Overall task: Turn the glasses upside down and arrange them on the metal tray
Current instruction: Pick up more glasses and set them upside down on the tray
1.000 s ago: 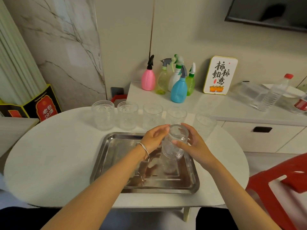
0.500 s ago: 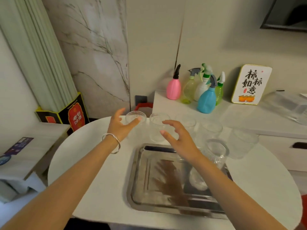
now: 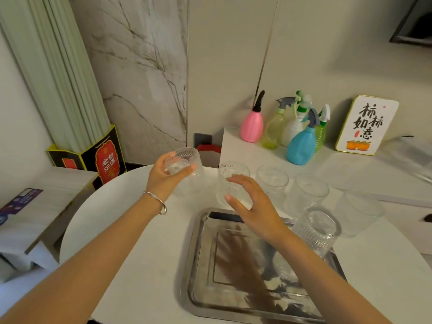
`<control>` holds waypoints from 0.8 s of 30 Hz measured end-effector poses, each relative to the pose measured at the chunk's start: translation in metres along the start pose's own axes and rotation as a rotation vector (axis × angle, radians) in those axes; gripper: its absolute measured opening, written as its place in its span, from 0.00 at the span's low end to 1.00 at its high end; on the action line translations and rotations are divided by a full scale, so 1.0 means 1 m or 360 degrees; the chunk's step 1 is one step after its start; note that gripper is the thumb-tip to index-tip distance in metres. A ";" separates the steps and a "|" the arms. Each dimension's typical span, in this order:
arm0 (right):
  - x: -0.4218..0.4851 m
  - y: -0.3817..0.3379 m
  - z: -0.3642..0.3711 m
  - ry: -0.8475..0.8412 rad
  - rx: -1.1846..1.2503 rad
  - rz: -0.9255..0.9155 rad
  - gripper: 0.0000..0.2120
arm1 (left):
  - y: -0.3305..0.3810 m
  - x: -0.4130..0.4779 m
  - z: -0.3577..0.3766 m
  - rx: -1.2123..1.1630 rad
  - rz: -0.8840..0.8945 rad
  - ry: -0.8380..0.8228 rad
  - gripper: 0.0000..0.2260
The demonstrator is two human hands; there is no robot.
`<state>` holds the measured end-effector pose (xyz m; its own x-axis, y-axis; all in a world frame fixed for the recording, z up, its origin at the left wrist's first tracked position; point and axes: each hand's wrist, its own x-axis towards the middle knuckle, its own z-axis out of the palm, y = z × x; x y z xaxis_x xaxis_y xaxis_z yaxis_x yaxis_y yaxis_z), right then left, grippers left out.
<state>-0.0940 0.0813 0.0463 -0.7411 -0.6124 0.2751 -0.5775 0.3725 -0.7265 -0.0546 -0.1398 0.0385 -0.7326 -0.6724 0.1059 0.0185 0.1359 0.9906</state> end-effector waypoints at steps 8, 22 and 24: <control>-0.005 -0.045 -0.032 -0.0287 0.1035 0.0504 0.41 | 0.068 -0.052 0.001 -0.0888 -0.0212 -0.0602 0.21; -0.049 -0.051 -0.136 -0.0143 0.0795 0.0217 0.33 | 0.095 -0.105 0.064 -0.0210 -0.0157 -0.1587 0.25; -0.052 -0.048 -0.137 -0.0169 0.0715 0.0186 0.30 | 0.096 -0.111 0.067 -0.0240 -0.0110 -0.1675 0.21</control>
<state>-0.0743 0.1909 0.1528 -0.7395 -0.6611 0.1267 -0.2698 0.1188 -0.9556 -0.0169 -0.0034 0.1161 -0.9532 0.3021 -0.0082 -0.0144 -0.0183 0.9997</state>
